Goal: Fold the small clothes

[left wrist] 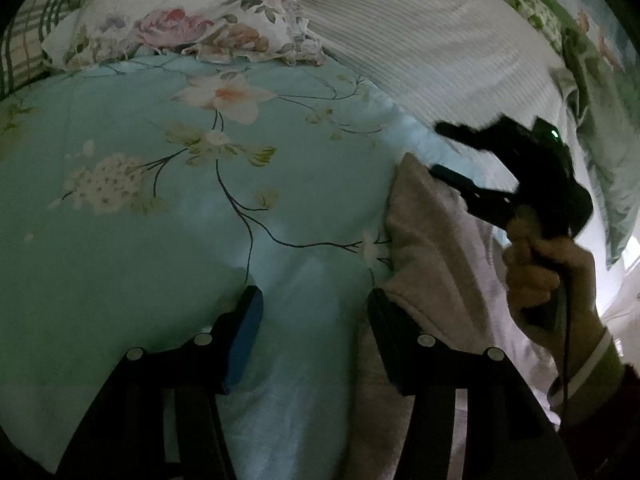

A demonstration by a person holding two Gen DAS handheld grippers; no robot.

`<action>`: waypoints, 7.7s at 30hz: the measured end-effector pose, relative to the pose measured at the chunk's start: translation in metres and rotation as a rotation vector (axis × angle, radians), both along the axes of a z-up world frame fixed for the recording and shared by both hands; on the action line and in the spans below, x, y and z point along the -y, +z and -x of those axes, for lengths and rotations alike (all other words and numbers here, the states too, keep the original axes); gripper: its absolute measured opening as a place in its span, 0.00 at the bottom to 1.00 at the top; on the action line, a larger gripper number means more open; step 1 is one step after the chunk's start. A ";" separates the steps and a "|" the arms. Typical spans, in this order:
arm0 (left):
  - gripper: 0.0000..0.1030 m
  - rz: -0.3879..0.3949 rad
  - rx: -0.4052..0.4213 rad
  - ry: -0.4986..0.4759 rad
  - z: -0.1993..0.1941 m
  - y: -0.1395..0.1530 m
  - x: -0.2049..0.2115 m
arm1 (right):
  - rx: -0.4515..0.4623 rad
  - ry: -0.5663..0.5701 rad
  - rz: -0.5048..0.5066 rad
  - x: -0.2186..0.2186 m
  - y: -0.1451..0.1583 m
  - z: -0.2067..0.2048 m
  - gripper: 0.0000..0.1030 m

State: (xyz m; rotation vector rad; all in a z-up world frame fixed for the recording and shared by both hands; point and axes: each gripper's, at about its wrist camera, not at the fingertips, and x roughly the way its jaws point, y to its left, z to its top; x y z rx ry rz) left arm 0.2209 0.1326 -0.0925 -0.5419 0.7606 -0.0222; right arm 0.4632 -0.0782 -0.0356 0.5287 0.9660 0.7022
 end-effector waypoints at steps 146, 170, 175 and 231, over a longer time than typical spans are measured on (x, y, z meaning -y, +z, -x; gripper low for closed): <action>0.51 -0.253 -0.180 -0.649 -0.071 0.002 0.168 | -0.053 -0.140 0.414 0.185 0.018 0.274 0.50; 0.49 -0.156 -0.042 -0.434 -0.049 0.038 0.109 | -0.030 -0.705 0.334 0.275 0.036 0.336 0.21; 0.51 -0.102 -0.058 -0.465 0.028 0.031 0.097 | -0.017 -0.778 0.303 0.286 0.032 0.402 0.38; 0.08 -0.368 0.150 -0.705 0.035 0.039 0.315 | -0.141 -0.355 -0.222 0.257 -0.001 0.252 0.68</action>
